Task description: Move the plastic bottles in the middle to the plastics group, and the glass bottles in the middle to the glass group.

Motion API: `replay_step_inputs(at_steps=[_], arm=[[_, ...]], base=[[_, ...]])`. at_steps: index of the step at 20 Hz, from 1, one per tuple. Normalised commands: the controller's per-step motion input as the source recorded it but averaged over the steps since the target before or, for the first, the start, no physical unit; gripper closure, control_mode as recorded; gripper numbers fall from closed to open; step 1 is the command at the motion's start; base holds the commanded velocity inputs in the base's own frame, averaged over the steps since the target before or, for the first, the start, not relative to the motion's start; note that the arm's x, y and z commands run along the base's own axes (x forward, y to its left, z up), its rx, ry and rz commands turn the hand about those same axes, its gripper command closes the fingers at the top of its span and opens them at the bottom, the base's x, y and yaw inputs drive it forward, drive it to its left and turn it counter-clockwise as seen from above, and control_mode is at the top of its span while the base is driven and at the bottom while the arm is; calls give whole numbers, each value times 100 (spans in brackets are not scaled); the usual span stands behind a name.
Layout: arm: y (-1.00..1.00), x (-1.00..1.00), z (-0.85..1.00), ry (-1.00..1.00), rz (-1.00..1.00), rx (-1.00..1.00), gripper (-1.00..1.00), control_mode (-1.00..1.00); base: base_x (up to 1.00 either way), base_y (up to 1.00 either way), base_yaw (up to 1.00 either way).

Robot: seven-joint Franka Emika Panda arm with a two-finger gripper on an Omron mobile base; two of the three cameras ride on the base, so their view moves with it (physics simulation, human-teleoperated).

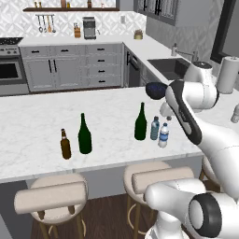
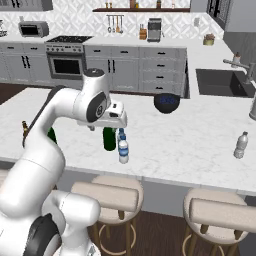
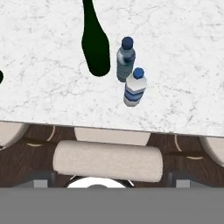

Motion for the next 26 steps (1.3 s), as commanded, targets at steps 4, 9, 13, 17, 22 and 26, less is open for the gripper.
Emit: replay_step_inputs(at_steps=[4, 9, 13, 17, 22, 26], arm=[[-42, 46, -52, 8, 0, 0, -100, -100], [-19, 59, -37, 17, 0, 5, -100, -100], [-2, 48, -31, 2, 0, 1, -100, -100], [0, 34, -36, -9, 0, 0, -100, -100], [1, 38, -40, -6, 0, 0, -100, -100], [2, 38, -42, -8, 0, 0, -100, -100]], base=[[0, 0, 0], [0, 0, 0], [0, 0, 0], [0, 0, 0], [0, 0, 0], [0, 0, 0]])
